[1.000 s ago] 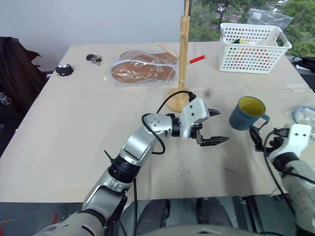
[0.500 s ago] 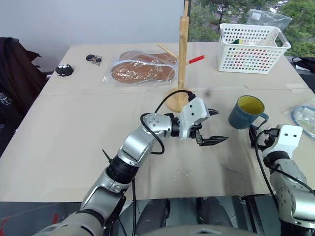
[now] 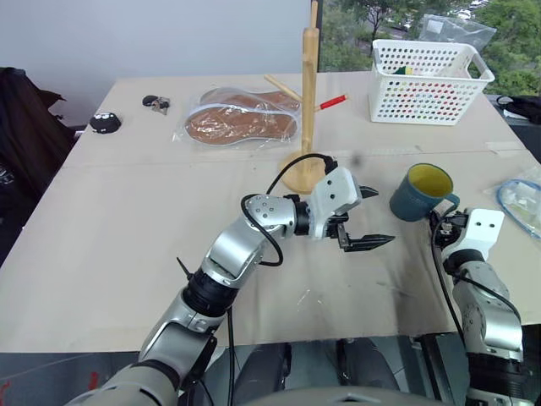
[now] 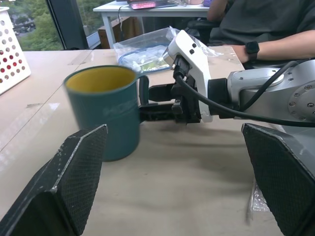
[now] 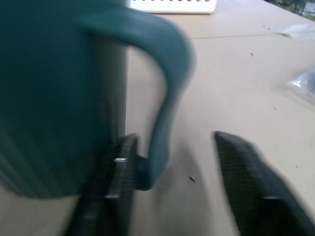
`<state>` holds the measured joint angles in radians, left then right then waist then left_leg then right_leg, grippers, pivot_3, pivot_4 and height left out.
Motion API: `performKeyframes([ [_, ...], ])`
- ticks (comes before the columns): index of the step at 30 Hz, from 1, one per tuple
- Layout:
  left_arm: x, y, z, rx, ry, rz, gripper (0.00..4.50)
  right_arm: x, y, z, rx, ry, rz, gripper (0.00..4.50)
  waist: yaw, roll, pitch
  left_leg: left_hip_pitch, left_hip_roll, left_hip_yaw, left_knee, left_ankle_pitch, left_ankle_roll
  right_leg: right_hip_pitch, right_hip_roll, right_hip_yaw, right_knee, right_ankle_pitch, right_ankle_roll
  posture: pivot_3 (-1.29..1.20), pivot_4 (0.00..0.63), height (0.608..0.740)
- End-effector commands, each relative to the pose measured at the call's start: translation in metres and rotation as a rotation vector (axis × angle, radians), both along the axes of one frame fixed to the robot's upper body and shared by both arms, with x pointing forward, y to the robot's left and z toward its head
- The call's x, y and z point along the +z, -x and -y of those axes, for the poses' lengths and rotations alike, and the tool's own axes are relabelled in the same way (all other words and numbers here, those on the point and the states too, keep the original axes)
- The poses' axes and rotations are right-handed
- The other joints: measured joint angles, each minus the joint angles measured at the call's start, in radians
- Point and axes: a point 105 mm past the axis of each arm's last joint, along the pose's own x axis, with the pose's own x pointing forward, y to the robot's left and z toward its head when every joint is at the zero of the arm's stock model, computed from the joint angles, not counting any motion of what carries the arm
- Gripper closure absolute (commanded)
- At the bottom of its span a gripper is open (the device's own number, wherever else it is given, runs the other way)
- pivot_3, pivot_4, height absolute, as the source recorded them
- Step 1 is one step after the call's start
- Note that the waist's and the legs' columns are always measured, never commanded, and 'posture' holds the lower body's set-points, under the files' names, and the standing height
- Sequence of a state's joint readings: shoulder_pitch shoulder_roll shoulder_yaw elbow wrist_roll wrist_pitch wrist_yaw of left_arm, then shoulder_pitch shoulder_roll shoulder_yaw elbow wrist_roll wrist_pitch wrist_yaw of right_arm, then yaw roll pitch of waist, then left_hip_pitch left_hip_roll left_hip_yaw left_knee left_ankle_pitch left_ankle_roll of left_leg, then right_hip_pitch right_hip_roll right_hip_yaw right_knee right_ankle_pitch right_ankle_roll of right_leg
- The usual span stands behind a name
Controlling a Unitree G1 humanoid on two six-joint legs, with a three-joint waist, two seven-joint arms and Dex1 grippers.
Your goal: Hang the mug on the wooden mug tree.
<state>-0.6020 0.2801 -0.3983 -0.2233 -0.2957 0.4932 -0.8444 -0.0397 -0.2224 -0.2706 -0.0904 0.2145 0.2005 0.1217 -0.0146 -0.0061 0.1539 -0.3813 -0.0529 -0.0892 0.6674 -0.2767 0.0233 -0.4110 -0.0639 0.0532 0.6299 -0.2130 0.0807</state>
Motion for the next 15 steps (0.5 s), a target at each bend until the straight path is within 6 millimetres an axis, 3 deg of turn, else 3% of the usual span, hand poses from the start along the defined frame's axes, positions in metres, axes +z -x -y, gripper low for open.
performKeyframes([
  [1, 0.013, 0.003, -0.003, 0.005, 0.037, 0.045, 0.00, 0.021, -0.005, -0.006, 0.062, -0.002, 0.105, 4.26, 0.000, 0.000, 0.000, 0.000, 0.000, 0.000, 0.000, 0.000, 0.000, 0.000, 0.000, 0.000, 0.000, 0.000, 0.000, 0.00, 0.150, 0.740],
  [2, 0.013, 0.002, -0.003, 0.008, 0.037, 0.045, 0.00, 0.022, -0.006, -0.007, 0.081, 0.003, 0.107, 4.45, 0.000, 0.000, 0.000, 0.000, 0.000, 0.000, 0.000, 0.000, 0.000, 0.000, 0.000, 0.000, 0.000, 0.000, 0.000, 0.00, 0.150, 0.740],
  [8, 0.013, -0.005, -0.018, 0.114, 0.082, 0.058, 0.00, 0.032, -0.008, -0.021, 0.242, 0.015, 0.104, 4.45, 0.000, 0.000, 0.000, 0.000, 0.000, 0.000, 0.000, 0.000, 0.000, 0.000, 0.000, 0.000, 0.001, 0.000, 0.000, 0.00, 0.150, 0.740],
  [12, 0.014, -0.008, -0.046, 0.264, 0.202, 0.058, 0.00, 0.063, -0.016, -0.038, 0.474, 0.138, 0.126, 4.45, -0.007, 0.001, 0.001, 0.001, 0.000, 0.002, 0.000, 0.000, 0.000, 0.000, 0.000, 0.002, 0.001, 0.000, 0.000, 0.00, 0.150, 0.740],
  [15, 0.014, 0.007, -0.067, 0.306, 0.317, 0.036, 0.00, 0.093, -0.021, -0.055, 0.682, 0.236, 0.159, 4.45, -0.017, 0.002, 0.001, 0.001, 0.001, 0.001, 0.000, -0.001, 0.002, 0.000, 0.000, 0.001, 0.001, 0.000, 0.000, 0.00, 0.150, 0.740],
])
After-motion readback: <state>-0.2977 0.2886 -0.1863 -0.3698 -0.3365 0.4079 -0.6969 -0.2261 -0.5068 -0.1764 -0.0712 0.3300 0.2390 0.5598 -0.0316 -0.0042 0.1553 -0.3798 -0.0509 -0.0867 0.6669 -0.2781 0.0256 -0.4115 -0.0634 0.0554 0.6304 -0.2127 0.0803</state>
